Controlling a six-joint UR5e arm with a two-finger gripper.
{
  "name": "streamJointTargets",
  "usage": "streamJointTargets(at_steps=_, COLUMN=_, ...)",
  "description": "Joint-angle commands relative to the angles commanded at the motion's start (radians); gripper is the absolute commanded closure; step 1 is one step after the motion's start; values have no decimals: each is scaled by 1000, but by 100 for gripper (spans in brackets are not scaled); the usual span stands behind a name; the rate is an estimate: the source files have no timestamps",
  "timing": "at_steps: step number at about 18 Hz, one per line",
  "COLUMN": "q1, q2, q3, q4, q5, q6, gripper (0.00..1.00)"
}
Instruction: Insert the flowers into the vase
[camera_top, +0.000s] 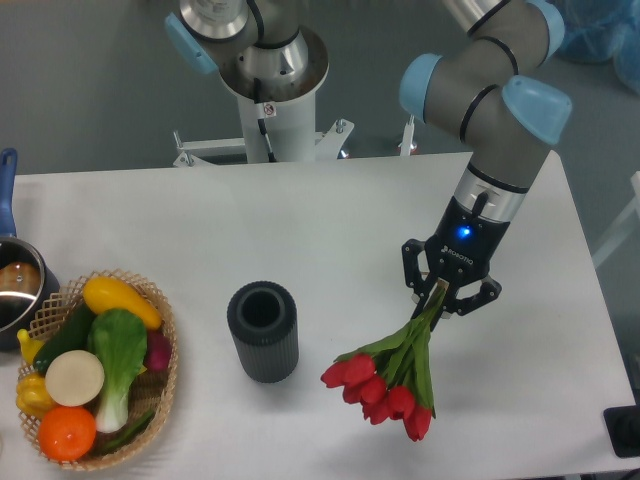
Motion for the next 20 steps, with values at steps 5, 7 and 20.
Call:
streamJointTargets(at_steps=5, q1=-3, q2=0, q3=-3, q4=2, q5=0, q6=-1, gripper=70)
streamJointTargets(at_steps=7, q1=-3, q2=0, q3=-5, q4=2, q5=0, q6=-2, gripper=70)
streamJointTargets(at_steps=20, q1=2, q2=0, q3=-5, q4=21, q5=-77, q6=-2, gripper=71)
